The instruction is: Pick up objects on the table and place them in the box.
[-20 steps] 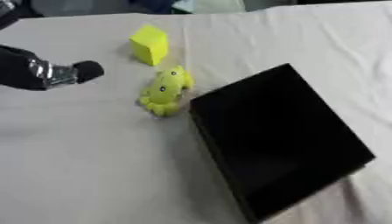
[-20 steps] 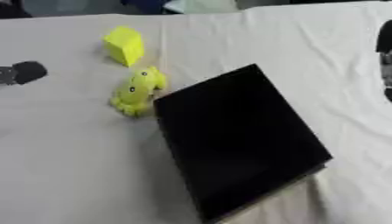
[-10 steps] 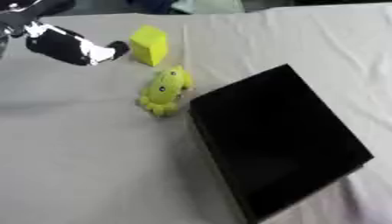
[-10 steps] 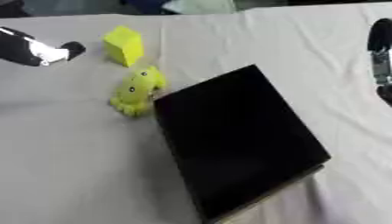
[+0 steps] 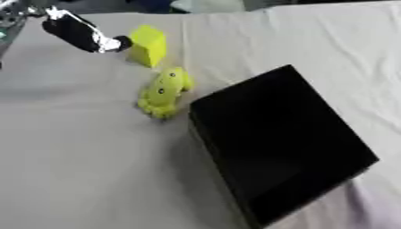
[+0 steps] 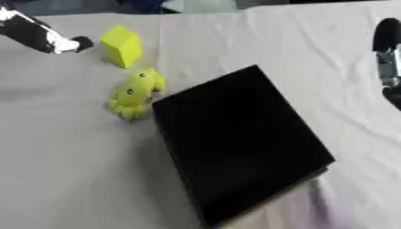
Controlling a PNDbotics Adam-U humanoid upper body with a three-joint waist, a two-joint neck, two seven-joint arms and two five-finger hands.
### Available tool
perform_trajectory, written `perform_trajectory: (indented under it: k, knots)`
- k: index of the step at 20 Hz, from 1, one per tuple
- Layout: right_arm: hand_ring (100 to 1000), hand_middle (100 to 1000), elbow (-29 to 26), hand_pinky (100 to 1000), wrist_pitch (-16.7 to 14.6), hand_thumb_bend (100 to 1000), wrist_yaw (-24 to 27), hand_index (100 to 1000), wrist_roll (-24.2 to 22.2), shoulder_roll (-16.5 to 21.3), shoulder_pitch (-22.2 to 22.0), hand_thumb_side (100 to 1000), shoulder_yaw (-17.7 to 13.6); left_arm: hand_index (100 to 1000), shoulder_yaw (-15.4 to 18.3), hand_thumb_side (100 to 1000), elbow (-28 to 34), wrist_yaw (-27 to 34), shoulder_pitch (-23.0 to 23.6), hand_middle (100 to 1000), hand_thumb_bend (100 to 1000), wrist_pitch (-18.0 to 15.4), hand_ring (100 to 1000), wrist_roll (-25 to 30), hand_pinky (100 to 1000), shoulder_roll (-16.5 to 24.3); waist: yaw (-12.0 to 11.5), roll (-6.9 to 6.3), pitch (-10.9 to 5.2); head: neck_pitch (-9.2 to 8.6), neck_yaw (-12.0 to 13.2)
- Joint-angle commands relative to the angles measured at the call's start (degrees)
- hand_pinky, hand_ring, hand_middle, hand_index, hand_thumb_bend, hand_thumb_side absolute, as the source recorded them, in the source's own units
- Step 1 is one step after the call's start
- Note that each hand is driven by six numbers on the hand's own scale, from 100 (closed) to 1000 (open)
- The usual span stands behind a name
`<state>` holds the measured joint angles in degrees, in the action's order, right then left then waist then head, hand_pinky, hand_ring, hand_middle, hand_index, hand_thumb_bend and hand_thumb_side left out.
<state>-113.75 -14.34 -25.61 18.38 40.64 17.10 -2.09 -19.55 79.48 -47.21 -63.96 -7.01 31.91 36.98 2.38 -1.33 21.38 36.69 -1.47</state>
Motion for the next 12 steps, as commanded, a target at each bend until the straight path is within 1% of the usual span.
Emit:
perform_trajectory:
  k: [1,2,5,12]
  knots:
    - [803,698,-0.84,857,-0.04,100,0.46,844,-0.11,1.52,0.71,1000,-0.38,1000,1.24,486,-4.24,-3.09,-2.68,904,547,-1.83,925,0.72,907,-0.63,0.31,0.0,-0.91,-0.72,0.32]
    - [802,698,-0.84,857,-0.08,100,0.51,844,-0.12,1.47,0.83,1000,-0.34,1000,1.48,490,-5.77,-4.04,-3.3,907,567,-2.34,928,0.65,914,-1.04,0.52,-0.05,-0.81,-0.85,0.58]
    - [801,697,-0.84,857,-0.15,100,0.61,844,0.01,1.39,1.03,1000,-0.42,1000,1.78,485,-9.63,-6.73,-4.81,915,587,-4.14,934,0.16,928,-1.76,1.22,-0.23,-0.55,-1.44,1.47]
    - [798,693,-0.84,856,-0.24,100,0.66,842,0.54,1.15,1.56,1000,-0.61,1000,3.43,485,-15.29,-13.38,-6.78,919,576,-7.56,936,-0.73,938,-3.83,2.38,-0.48,0.49,-2.83,2.76]
